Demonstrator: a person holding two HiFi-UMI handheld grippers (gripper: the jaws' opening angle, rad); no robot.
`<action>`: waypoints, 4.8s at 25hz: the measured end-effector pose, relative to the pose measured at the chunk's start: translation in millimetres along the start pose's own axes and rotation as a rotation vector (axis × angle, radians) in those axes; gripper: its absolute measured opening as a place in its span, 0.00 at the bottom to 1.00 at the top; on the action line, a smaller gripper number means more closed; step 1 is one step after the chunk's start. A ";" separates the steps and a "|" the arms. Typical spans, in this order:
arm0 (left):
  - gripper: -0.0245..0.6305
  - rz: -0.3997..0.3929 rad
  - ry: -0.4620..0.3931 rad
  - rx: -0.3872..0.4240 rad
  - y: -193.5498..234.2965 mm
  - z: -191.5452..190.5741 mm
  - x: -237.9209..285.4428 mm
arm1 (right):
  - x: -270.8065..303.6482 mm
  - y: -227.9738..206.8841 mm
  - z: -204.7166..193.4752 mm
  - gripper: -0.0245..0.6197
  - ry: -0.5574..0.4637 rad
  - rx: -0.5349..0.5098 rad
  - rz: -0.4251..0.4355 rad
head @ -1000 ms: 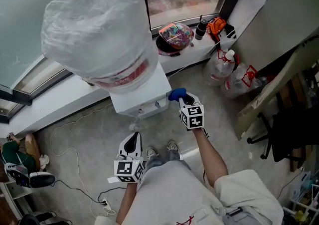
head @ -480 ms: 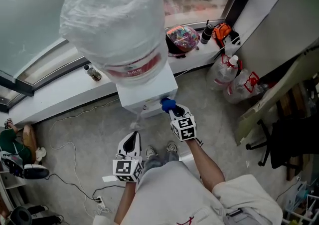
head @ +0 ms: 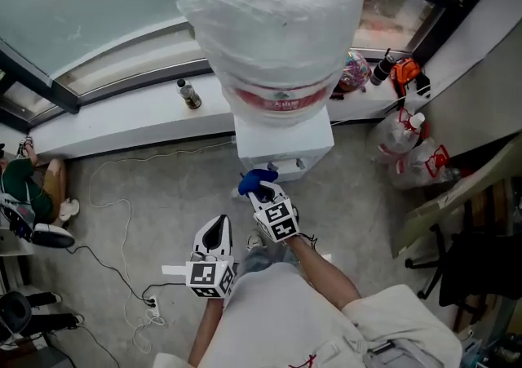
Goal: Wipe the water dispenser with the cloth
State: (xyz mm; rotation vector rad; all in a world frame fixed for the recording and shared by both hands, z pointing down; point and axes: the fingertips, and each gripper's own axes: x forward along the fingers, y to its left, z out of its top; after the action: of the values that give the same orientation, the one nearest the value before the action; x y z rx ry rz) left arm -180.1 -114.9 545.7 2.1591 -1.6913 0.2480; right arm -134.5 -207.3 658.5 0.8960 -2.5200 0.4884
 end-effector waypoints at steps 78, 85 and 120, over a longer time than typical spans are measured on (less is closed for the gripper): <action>0.06 -0.158 -0.008 0.116 -120.3 11.8 31.3 | -190.5 -128.4 5.0 0.12 -0.225 0.050 -0.319; 0.06 -0.171 -0.088 0.125 -127.0 35.0 20.5 | -206.9 -107.7 44.7 0.12 -0.292 -0.025 -0.310; 0.06 -0.203 -0.129 0.115 -117.6 -52.8 -197.5 | -317.1 168.9 -36.5 0.12 -0.356 -0.061 -0.287</action>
State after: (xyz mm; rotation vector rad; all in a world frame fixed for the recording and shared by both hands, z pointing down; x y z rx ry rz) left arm -112.9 106.2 498.7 2.4592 -1.5423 0.1561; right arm -12.5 94.4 502.0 1.3986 -2.6294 0.1699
